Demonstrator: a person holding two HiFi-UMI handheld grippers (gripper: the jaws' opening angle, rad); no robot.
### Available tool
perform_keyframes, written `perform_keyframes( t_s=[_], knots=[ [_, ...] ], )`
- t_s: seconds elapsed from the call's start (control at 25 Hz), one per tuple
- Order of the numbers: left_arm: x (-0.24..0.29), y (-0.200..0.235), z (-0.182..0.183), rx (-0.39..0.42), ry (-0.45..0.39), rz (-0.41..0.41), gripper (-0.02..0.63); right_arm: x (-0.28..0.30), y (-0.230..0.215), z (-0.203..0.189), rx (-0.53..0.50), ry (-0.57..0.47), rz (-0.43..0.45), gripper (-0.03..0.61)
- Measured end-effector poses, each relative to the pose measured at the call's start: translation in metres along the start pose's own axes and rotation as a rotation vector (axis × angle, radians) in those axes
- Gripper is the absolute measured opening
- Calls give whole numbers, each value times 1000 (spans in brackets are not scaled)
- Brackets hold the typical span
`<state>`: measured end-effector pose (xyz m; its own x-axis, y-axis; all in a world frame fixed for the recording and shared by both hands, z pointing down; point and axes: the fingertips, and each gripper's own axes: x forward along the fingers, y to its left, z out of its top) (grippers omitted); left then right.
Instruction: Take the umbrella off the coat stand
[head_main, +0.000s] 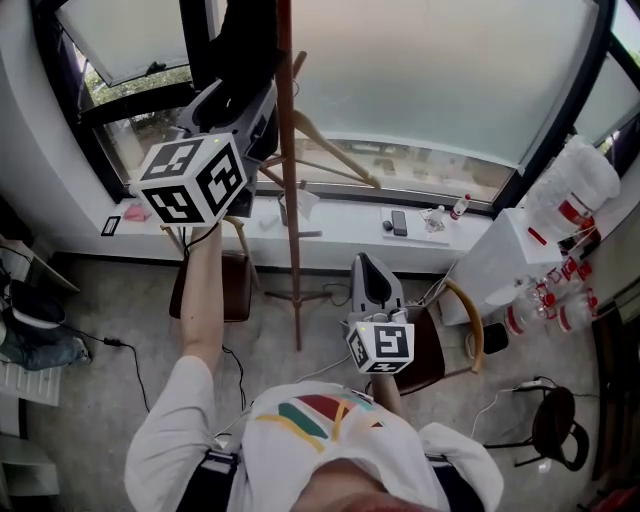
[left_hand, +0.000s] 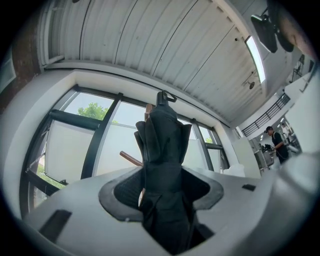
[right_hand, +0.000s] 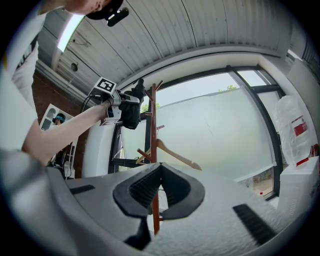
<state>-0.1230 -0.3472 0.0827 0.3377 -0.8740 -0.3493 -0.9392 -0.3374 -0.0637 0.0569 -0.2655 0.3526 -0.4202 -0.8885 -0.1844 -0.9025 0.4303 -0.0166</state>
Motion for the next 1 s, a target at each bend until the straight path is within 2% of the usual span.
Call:
perform_keyframes(
  t_s=[0.24,0.48,0.68,1.0],
  knots=[
    [-29,-6,-2,67,-46,47,230,4,10,1,-22,2,23,0],
    [-58,-24,-20,70,-60,34,229,9,18,17,-103,-35,33,0],
    [-83,-41,-43,82,-58,45,229,5,14,17,-85,-9,3,0],
    [-110,-58,-90,21,-16,87,230,7,30,20,-97,-15,47,0]
  ],
)
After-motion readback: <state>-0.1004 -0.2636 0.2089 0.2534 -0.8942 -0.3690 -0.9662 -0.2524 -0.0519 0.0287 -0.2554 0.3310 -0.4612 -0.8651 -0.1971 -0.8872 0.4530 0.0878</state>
